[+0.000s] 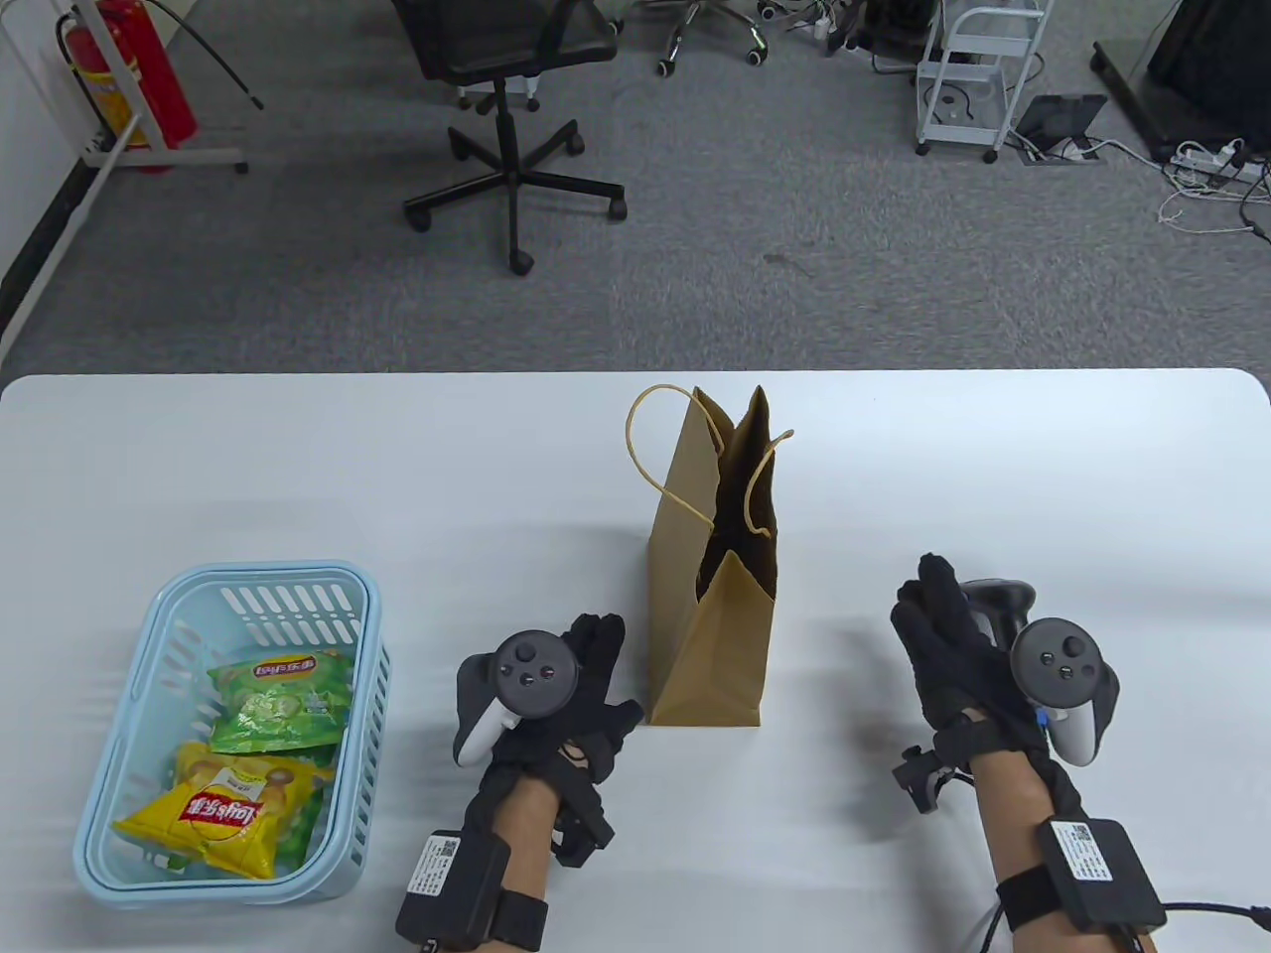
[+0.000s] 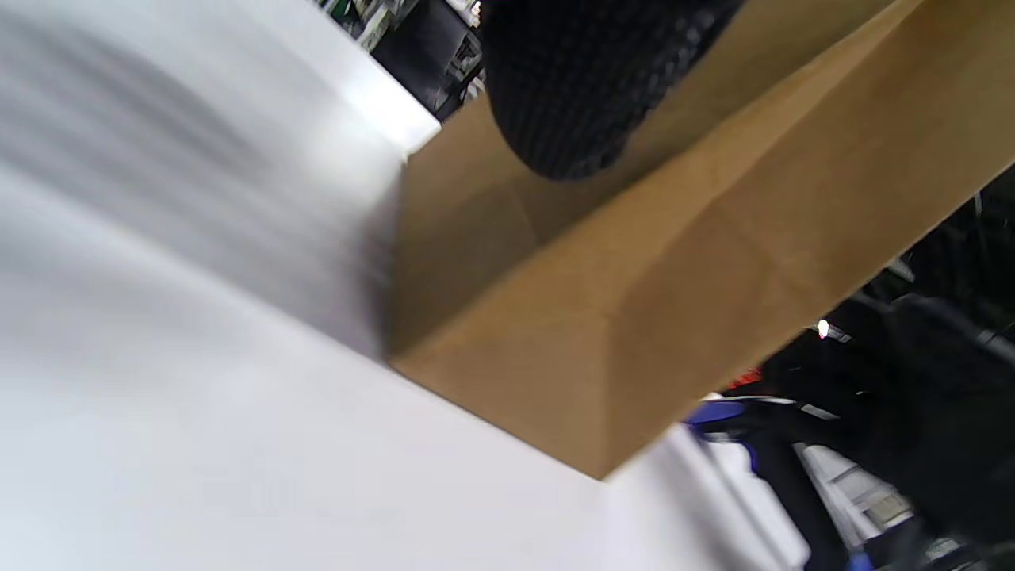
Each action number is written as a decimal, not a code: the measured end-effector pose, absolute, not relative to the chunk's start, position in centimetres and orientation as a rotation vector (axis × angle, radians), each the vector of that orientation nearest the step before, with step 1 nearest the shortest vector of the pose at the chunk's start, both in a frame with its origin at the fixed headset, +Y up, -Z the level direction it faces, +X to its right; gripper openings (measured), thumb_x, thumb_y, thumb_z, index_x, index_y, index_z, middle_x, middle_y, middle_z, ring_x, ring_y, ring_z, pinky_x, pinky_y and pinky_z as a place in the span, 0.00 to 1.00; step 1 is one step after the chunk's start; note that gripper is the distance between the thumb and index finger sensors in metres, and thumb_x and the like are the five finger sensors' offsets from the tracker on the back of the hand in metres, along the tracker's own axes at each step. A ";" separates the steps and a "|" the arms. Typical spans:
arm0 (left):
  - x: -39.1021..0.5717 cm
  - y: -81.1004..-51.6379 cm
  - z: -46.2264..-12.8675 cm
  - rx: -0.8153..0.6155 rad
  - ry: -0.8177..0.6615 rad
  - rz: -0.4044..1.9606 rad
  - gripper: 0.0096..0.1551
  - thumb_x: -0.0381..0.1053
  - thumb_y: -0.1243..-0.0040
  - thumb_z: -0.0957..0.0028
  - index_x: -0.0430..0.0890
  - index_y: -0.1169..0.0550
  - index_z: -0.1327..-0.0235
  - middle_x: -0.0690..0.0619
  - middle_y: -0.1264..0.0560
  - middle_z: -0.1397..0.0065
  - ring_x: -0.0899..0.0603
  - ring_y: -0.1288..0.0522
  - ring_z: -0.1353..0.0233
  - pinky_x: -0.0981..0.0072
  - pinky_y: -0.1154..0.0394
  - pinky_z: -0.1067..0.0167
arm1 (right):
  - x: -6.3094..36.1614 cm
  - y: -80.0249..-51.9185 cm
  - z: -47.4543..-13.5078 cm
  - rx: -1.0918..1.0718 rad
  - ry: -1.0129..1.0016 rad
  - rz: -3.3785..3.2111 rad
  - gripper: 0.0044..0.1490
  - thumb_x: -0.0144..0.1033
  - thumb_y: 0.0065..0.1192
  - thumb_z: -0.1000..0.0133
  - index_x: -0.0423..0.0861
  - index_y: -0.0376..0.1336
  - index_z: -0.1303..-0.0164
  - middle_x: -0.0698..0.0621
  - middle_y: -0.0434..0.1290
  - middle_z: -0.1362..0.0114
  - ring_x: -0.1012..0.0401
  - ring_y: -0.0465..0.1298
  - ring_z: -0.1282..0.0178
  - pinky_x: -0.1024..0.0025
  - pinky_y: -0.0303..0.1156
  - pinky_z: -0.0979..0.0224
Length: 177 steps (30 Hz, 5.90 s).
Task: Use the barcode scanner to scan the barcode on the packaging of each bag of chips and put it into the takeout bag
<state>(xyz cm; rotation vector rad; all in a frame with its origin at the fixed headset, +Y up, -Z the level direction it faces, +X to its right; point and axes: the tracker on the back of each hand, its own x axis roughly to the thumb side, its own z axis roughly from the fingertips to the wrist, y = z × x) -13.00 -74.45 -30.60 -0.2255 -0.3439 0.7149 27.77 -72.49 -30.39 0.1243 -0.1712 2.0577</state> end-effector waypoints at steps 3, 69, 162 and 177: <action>-13.4 -74.6 -30.8 -0.190 -0.330 0.684 0.50 0.40 0.37 0.44 0.35 0.52 0.17 0.29 0.61 0.18 0.17 0.60 0.23 0.22 0.55 0.35 | 29.5 -71.6 -30.4 0.158 -0.205 2.243 0.50 0.44 0.52 0.34 0.28 0.40 0.14 0.23 0.57 0.18 0.24 0.60 0.20 0.23 0.55 0.26; -12.6 -74.6 -30.7 -0.096 -0.254 0.649 0.48 0.47 0.44 0.42 0.35 0.52 0.17 0.27 0.62 0.19 0.15 0.62 0.25 0.21 0.56 0.37 | 25.2 -70.5 -30.2 0.128 -0.041 2.363 0.42 0.32 0.74 0.42 0.28 0.58 0.25 0.37 0.75 0.37 0.50 0.86 0.52 0.46 0.81 0.47; -26.6 -56.6 -27.8 0.132 -0.033 1.656 0.32 0.44 0.47 0.38 0.36 0.32 0.21 0.42 0.20 0.46 0.49 0.14 0.63 0.50 0.18 0.52 | 21.1 -58.0 -25.0 0.686 -0.631 2.125 0.40 0.34 0.74 0.42 0.35 0.59 0.23 0.39 0.75 0.34 0.49 0.85 0.47 0.44 0.79 0.40; -18.1 -60.0 -28.7 0.165 -0.305 1.833 0.35 0.41 0.47 0.39 0.33 0.40 0.20 0.39 0.24 0.40 0.48 0.12 0.57 0.50 0.17 0.48 | 13.0 -57.0 -23.1 1.061 -0.748 2.320 0.40 0.34 0.74 0.42 0.38 0.59 0.22 0.41 0.75 0.33 0.50 0.85 0.45 0.45 0.79 0.37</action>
